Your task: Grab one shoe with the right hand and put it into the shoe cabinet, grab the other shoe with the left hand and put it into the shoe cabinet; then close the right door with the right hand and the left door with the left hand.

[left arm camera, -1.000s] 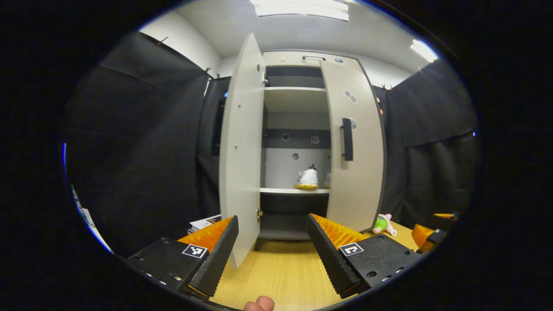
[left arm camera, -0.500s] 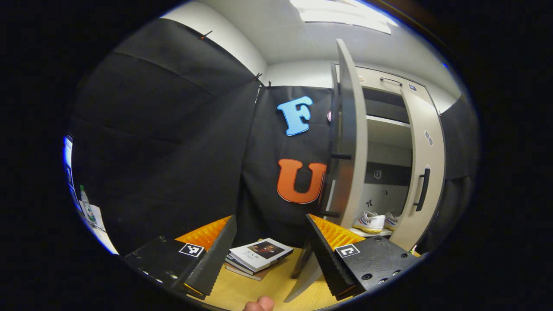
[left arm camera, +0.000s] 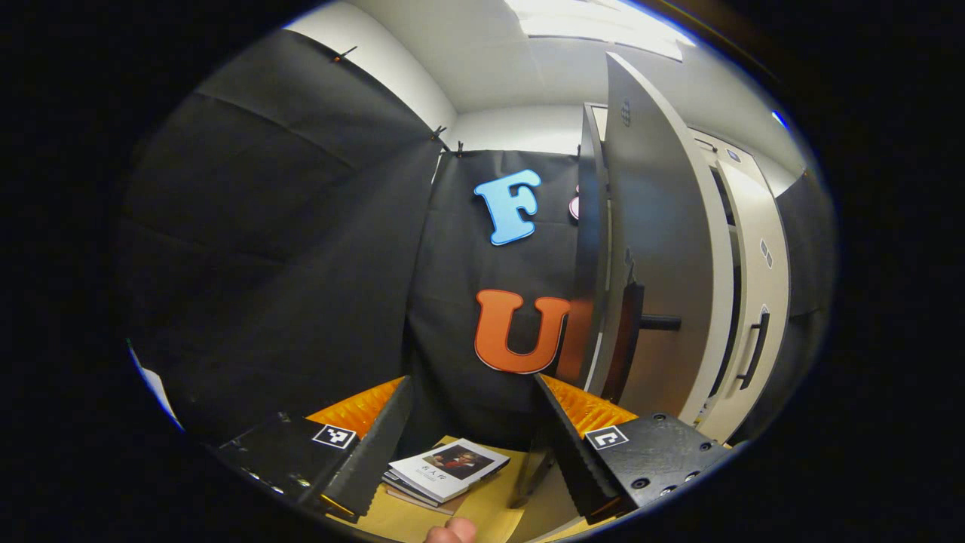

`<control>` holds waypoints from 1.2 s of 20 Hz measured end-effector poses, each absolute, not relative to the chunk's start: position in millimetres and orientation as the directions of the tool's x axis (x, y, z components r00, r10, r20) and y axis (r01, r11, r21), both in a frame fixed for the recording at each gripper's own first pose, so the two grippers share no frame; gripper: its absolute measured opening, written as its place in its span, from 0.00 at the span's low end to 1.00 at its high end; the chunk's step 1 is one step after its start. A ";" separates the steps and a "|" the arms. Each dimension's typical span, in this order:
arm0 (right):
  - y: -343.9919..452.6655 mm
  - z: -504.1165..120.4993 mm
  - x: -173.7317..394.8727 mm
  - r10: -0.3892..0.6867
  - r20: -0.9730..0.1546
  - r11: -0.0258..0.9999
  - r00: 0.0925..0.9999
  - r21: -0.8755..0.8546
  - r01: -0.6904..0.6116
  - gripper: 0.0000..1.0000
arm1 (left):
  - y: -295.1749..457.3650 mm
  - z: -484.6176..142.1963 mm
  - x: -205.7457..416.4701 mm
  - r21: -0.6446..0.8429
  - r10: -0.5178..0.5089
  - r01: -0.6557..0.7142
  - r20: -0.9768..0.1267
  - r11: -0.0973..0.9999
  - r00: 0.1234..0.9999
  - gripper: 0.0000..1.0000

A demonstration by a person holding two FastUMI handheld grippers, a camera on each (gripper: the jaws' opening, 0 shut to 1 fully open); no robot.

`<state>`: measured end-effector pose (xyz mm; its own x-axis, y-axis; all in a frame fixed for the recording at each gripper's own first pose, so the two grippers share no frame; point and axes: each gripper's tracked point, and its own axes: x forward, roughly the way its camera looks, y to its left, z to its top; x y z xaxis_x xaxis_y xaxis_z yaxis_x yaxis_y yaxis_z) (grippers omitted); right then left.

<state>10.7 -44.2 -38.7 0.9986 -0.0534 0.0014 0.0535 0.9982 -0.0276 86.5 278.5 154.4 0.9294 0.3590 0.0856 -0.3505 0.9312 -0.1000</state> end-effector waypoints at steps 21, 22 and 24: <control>-49.2 -41.4 15.6 -0.050 -0.005 0.999 0.999 -0.004 0.050 0.95 | 134.5 156.6 124.6 -0.122 0.159 -0.148 0.088 0.981 0.983 0.93; -53.5 -42.0 15.6 -0.059 -0.005 0.998 0.998 -0.009 0.059 0.95 | 124.1 159.0 134.3 -0.126 0.147 -0.135 0.090 0.983 0.985 0.92; -62.0 -41.9 13.3 -0.079 -0.004 0.997 0.997 -0.013 0.079 0.95 | 103.6 164.7 153.1 -0.128 0.112 -0.099 0.100 0.987 0.989 0.93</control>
<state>13.3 -62.0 -41.9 0.9969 -0.0786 -0.0036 0.0786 0.9968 -0.0132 153.1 103.6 164.7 0.9886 0.1121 0.1002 -0.0990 0.9869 -0.1276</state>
